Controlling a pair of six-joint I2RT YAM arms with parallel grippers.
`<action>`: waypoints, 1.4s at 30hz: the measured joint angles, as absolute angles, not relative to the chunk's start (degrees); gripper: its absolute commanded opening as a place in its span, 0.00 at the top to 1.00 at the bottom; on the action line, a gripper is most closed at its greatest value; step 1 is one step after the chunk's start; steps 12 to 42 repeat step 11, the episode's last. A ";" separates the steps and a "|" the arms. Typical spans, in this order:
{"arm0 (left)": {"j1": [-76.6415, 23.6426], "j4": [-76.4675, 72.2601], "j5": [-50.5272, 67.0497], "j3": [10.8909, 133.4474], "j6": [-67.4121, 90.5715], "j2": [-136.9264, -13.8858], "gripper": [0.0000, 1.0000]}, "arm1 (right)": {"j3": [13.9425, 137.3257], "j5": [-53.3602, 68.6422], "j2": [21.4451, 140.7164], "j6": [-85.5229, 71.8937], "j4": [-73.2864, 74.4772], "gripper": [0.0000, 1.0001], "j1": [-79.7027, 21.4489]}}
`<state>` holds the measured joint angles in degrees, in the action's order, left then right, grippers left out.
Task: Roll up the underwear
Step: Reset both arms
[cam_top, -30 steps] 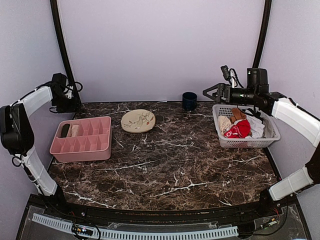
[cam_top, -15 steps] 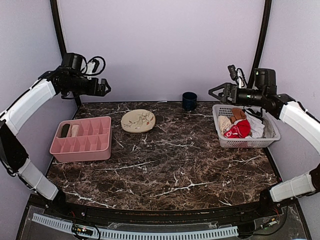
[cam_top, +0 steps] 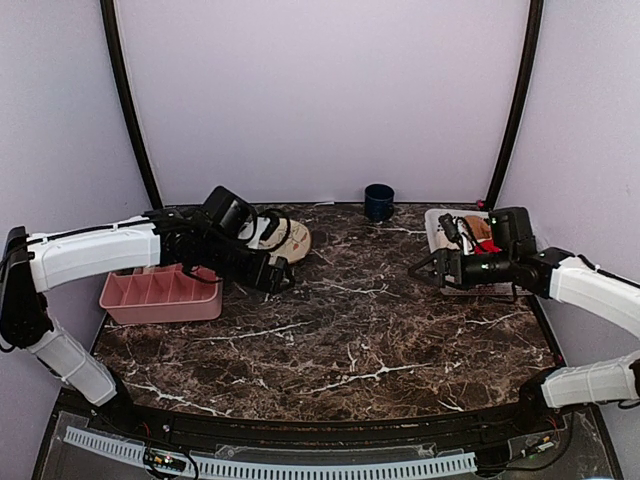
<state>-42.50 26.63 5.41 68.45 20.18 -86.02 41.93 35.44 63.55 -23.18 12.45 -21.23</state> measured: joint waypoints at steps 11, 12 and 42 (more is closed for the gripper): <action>-50.22 22.09 5.61 62.83 25.89 -86.67 0.01 | 33.47 31.11 60.40 -28.10 6.35 0.00 -28.05; -50.22 22.09 5.61 62.83 25.89 -86.67 0.01 | 33.47 31.11 60.40 -28.10 6.35 0.00 -28.05; -50.22 22.09 5.61 62.83 25.89 -86.67 0.01 | 33.47 31.11 60.40 -28.10 6.35 0.00 -28.05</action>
